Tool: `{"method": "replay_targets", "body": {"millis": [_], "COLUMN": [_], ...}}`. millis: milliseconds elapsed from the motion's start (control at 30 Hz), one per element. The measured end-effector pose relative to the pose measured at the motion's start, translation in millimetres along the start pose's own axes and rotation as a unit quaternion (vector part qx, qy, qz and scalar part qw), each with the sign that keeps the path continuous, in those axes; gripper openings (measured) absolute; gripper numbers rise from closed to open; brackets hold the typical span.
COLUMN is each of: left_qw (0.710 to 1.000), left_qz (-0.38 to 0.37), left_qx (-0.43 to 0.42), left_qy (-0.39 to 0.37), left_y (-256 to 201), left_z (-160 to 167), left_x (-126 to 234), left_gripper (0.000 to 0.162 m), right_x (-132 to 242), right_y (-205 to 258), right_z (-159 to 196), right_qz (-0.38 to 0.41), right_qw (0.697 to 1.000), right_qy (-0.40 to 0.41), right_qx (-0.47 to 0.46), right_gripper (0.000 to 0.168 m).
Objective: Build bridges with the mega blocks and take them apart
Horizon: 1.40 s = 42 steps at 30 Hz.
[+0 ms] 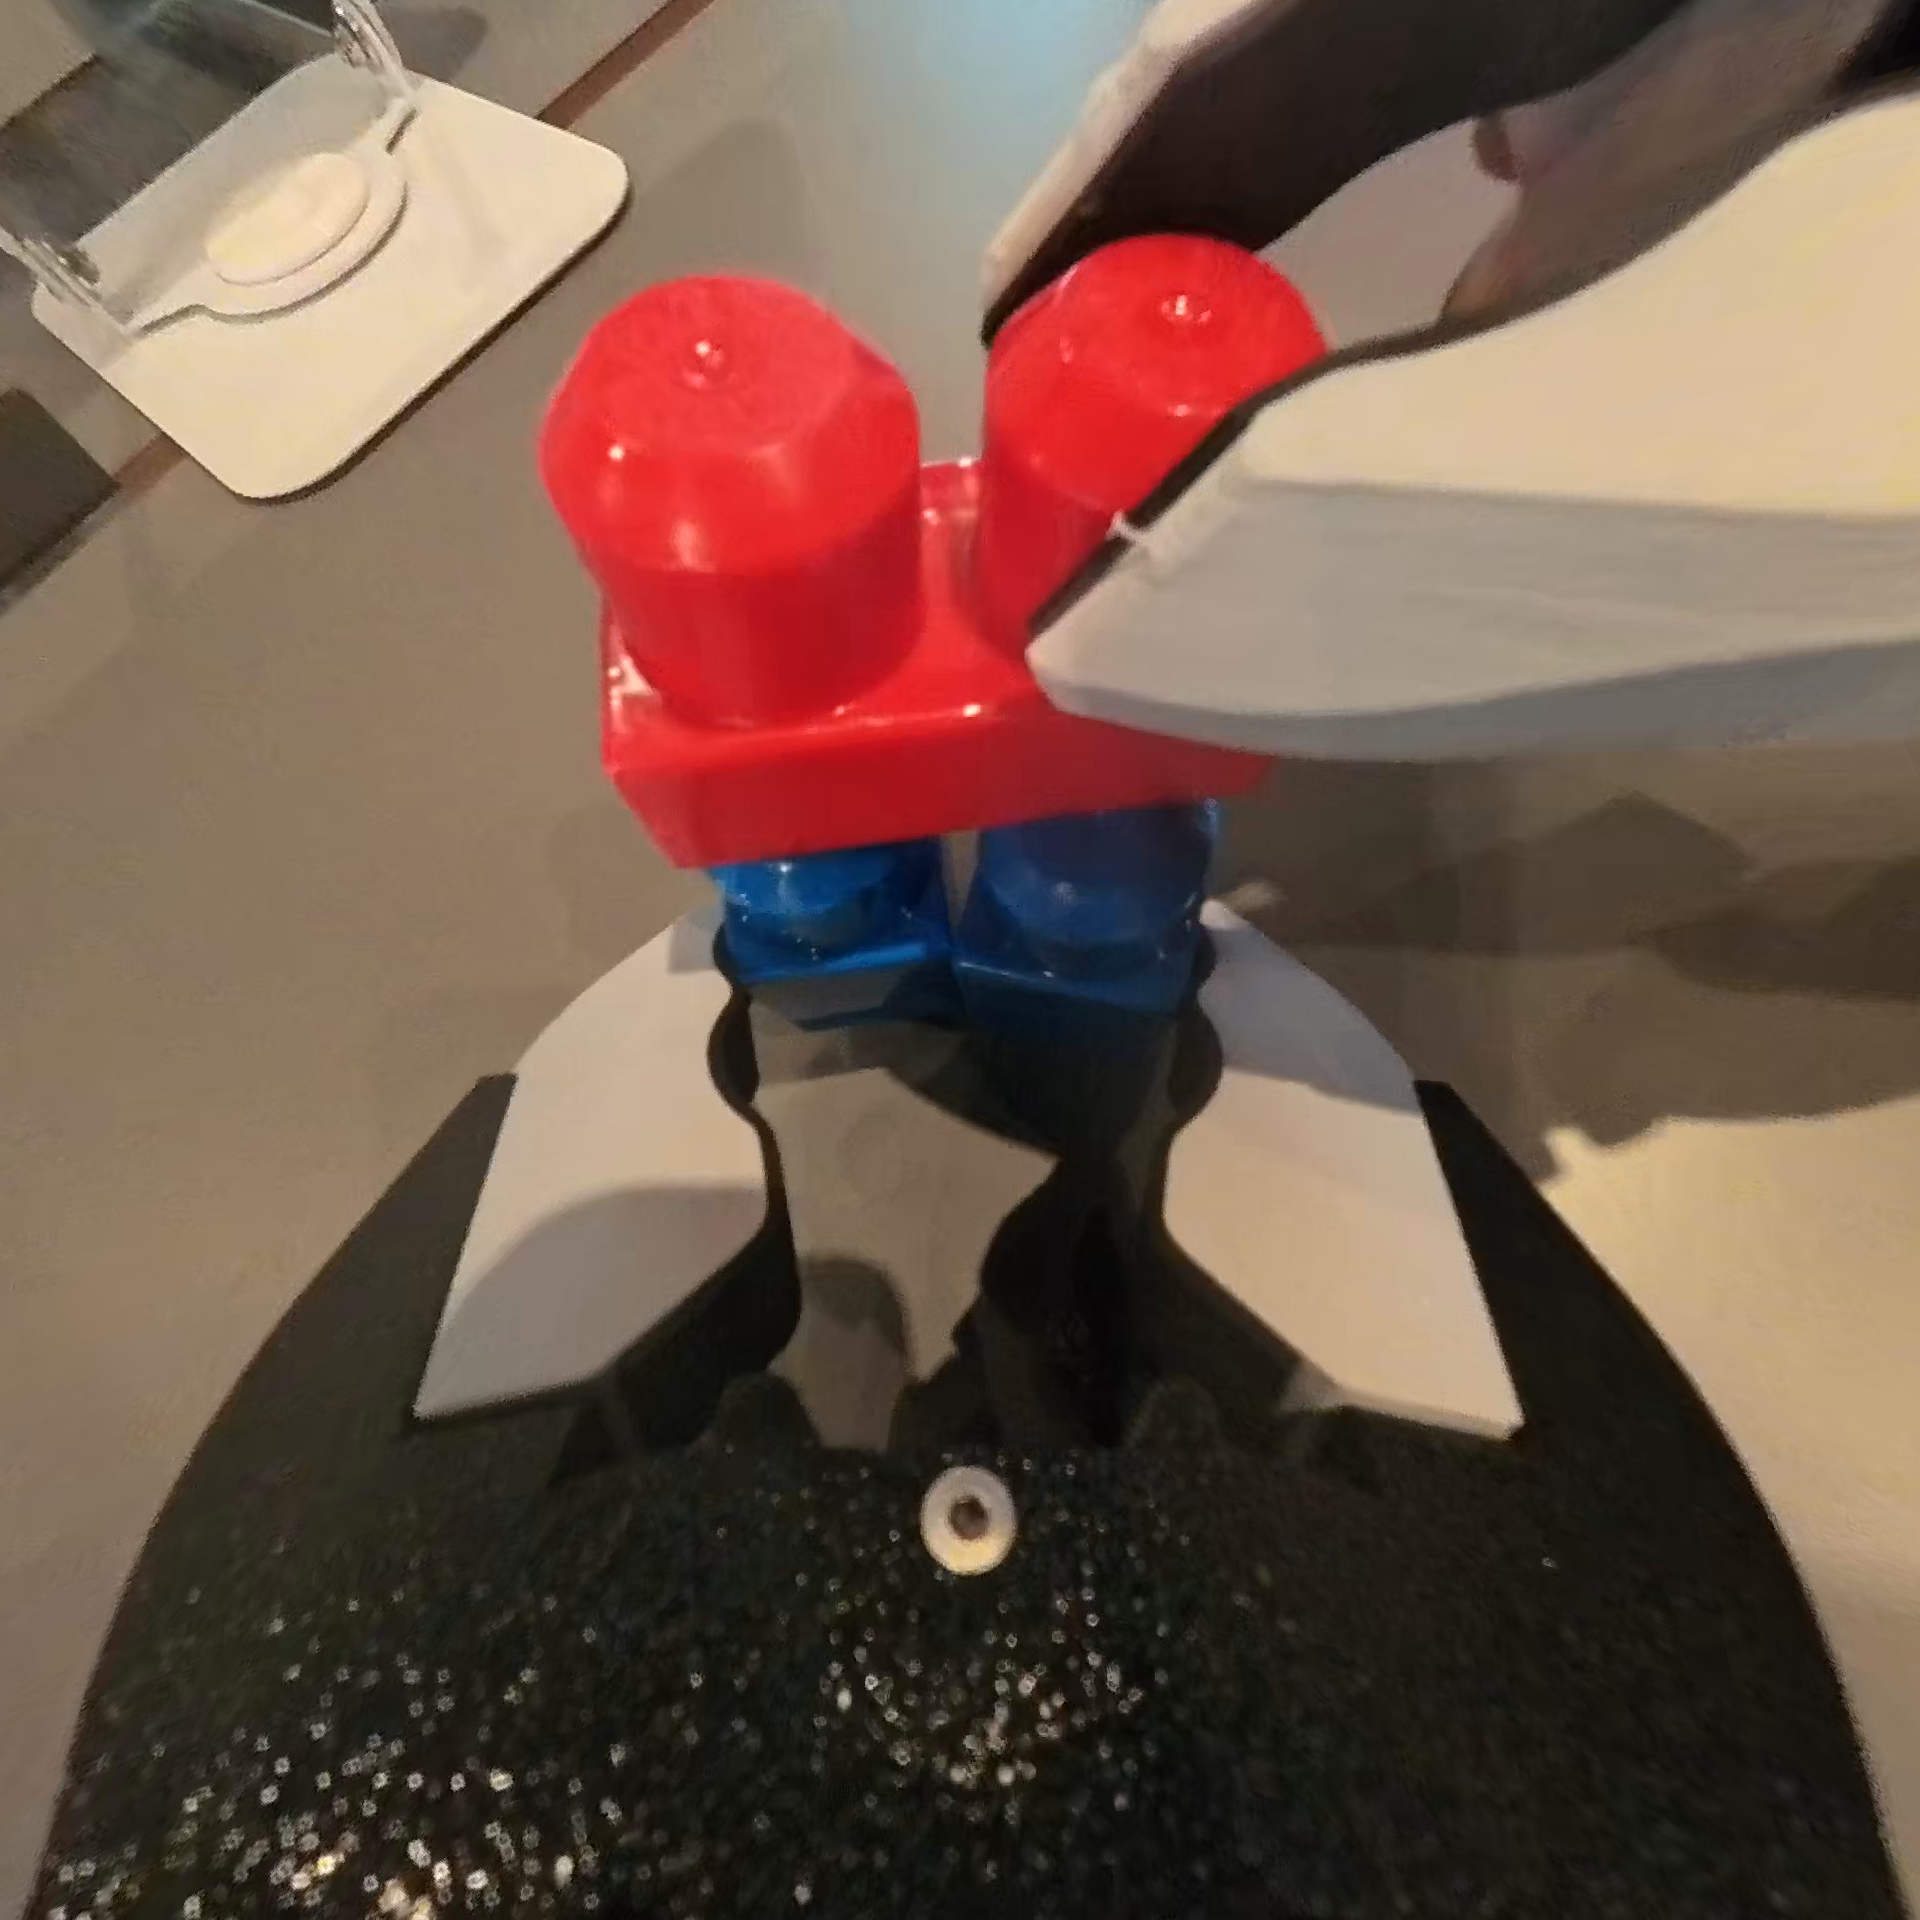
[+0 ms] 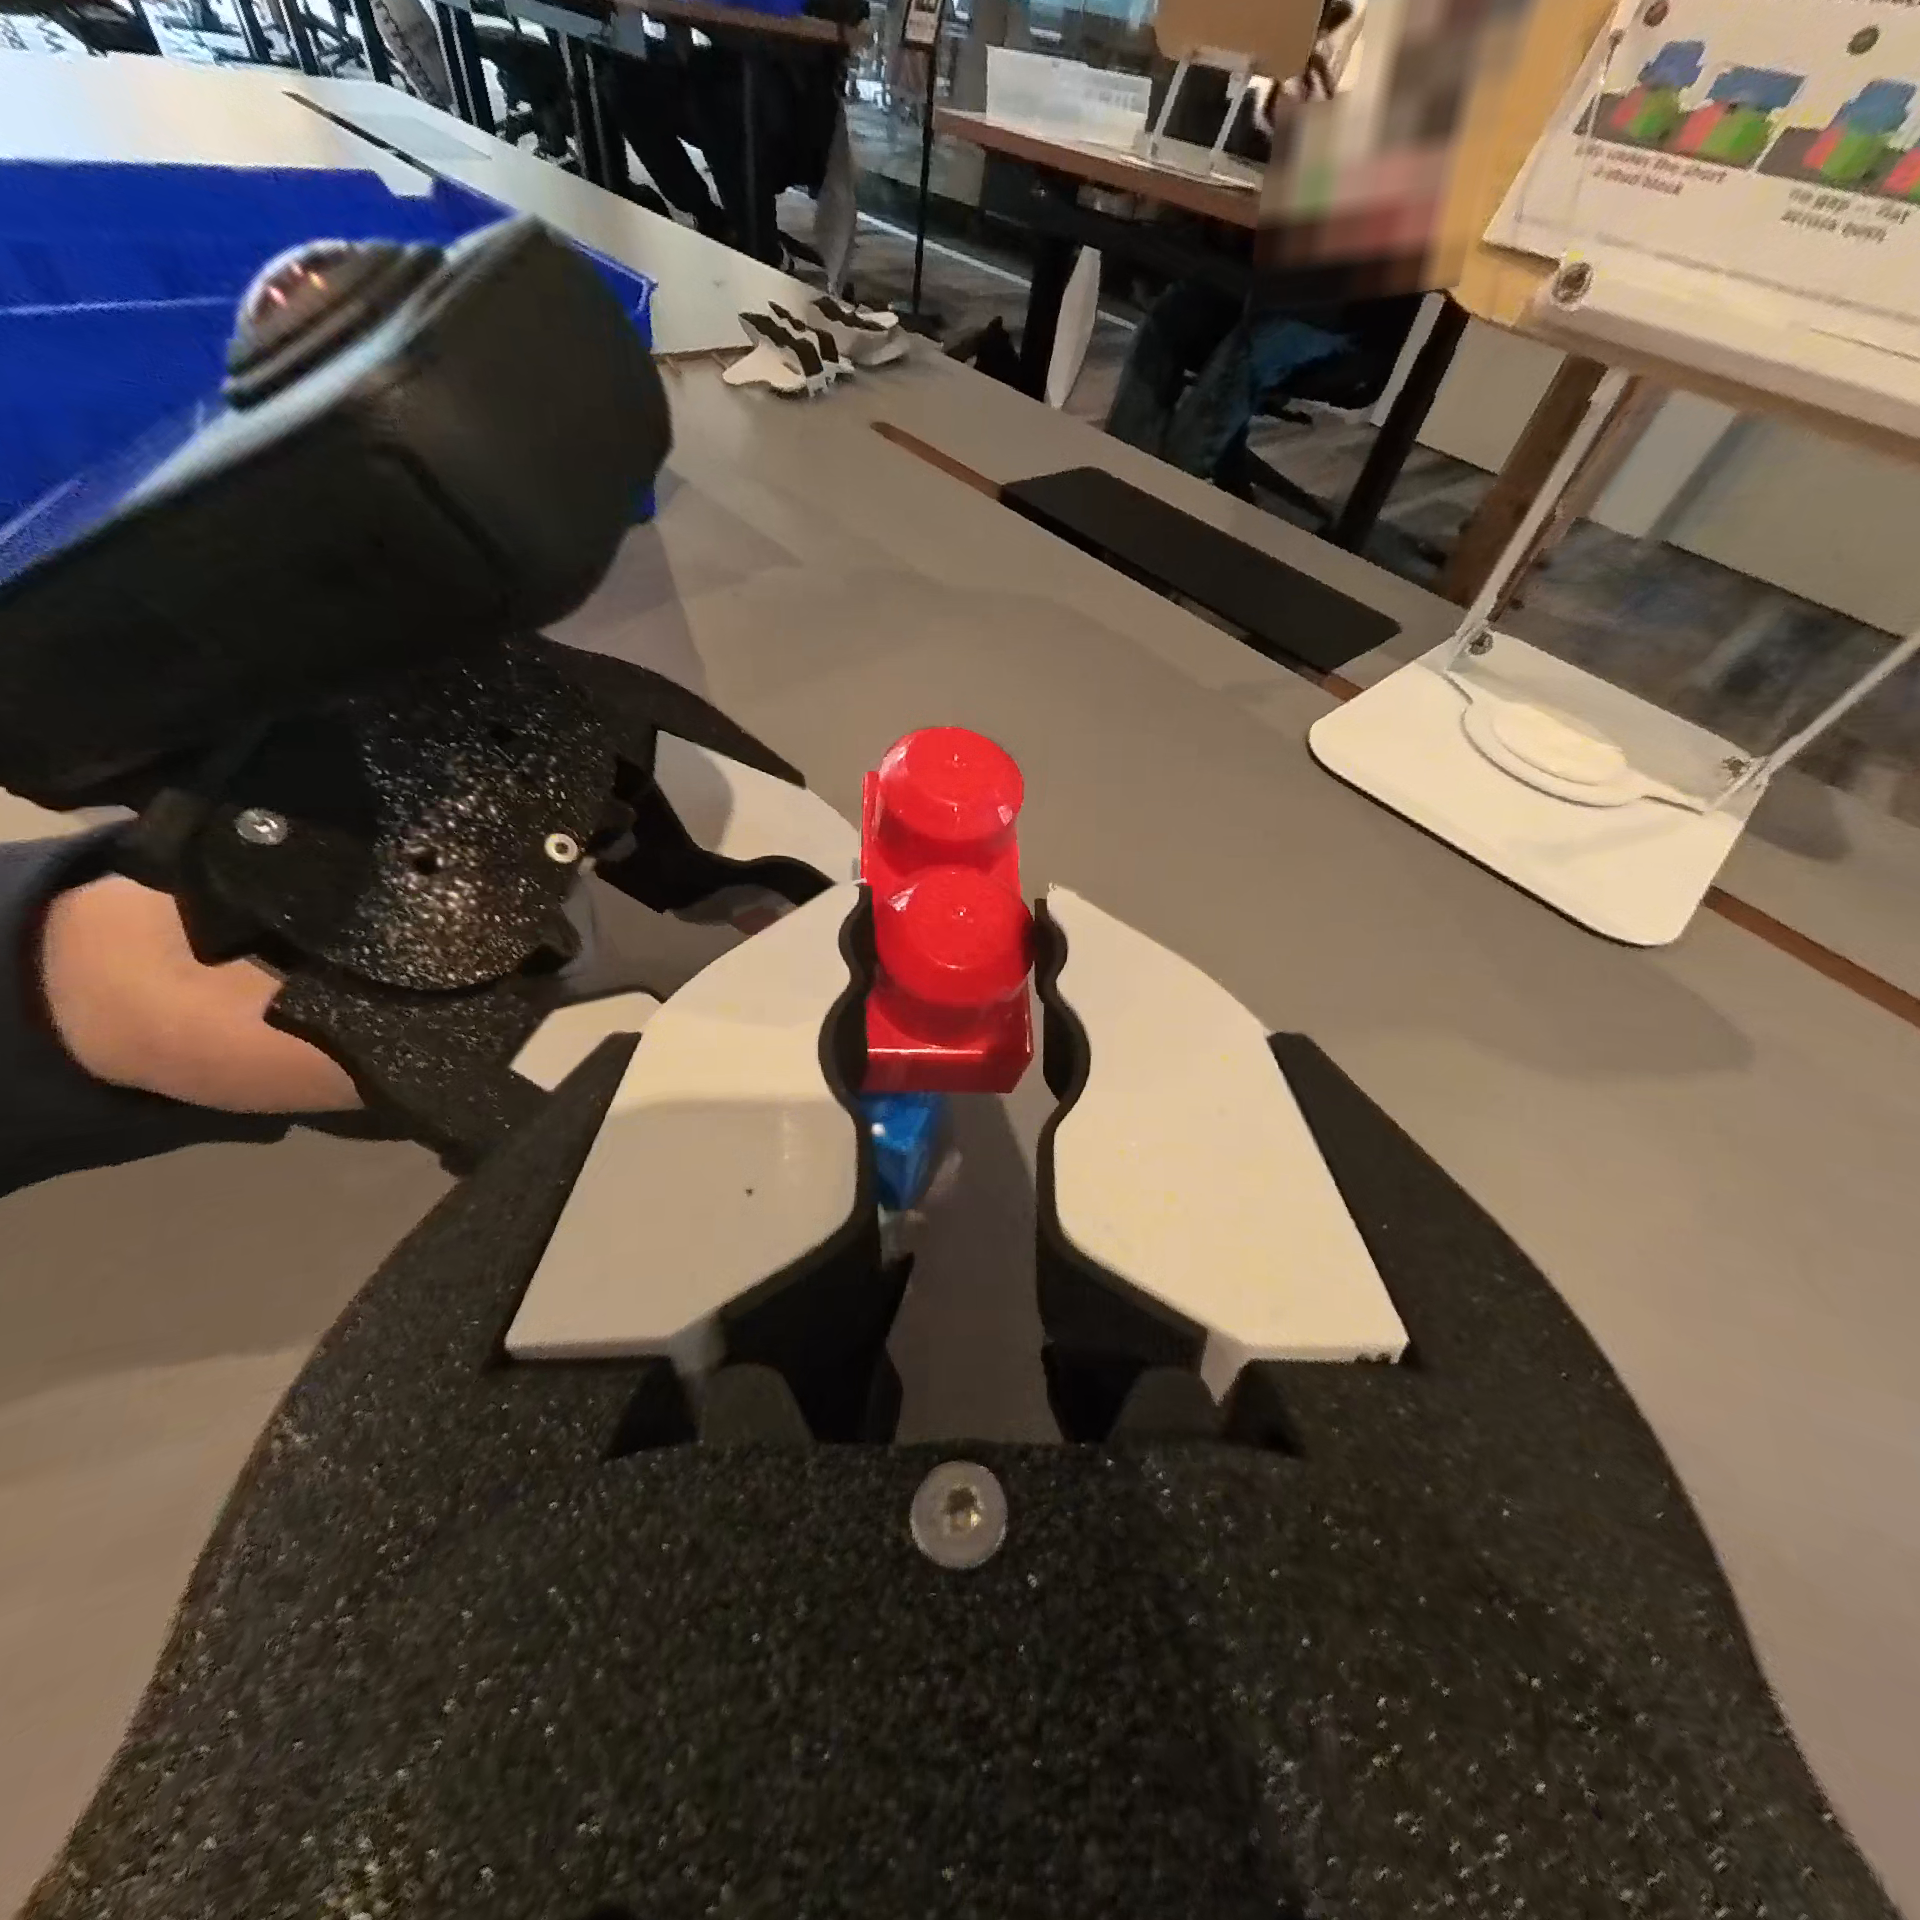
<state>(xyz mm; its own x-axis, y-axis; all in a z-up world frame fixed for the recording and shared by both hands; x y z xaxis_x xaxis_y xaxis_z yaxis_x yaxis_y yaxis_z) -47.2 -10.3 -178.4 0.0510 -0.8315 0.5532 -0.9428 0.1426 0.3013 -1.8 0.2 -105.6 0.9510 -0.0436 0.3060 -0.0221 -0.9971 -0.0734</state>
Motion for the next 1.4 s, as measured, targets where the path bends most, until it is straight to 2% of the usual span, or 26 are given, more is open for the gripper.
{"method": "replay_targets", "body": {"millis": [200,500,733,1400], "left_qw": [1.000,1.000,1.000,1.000], "left_qz": [-0.007,-0.014,-0.006,0.003], "left_qx": [-0.003,-0.006,0.015,-0.009], "left_qy": [-0.003,-0.010,0.000,-0.003], "left_y": [-2,2,12,8], "left_z": [-3,-3,5,7], "left_x": [1,2,4,5], "left_gripper": [0.078,0.078,0.078,0.078], "right_x": [0,5,26,16], "right_y": [1,3,-30,-22], "right_z": [-1,-6,-4,1], "right_qz": [0.018,0.011,0.063,0.042], "right_qw": [1.000,1.000,0.996,0.998], "right_qy": [0.019,-0.014,-0.055,-0.039], "right_qx": [0.000,0.000,-0.023,-0.009], "right_gripper": [0.029,0.029,0.029,0.029]}}
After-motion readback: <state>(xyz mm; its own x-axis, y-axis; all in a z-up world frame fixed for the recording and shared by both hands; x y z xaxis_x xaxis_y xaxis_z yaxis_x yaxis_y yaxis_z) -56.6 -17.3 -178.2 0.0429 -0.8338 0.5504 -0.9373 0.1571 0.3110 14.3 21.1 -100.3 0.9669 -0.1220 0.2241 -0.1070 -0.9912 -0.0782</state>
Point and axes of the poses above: each gripper's, where its closed fingertips meet, x back along the fingers, z out of its underside, y = z × x across the jaws, the point moved 3 cm from there along x, back along the fingers, and after that the axes turned 12 degrees about -z, right-handed, at the moved point
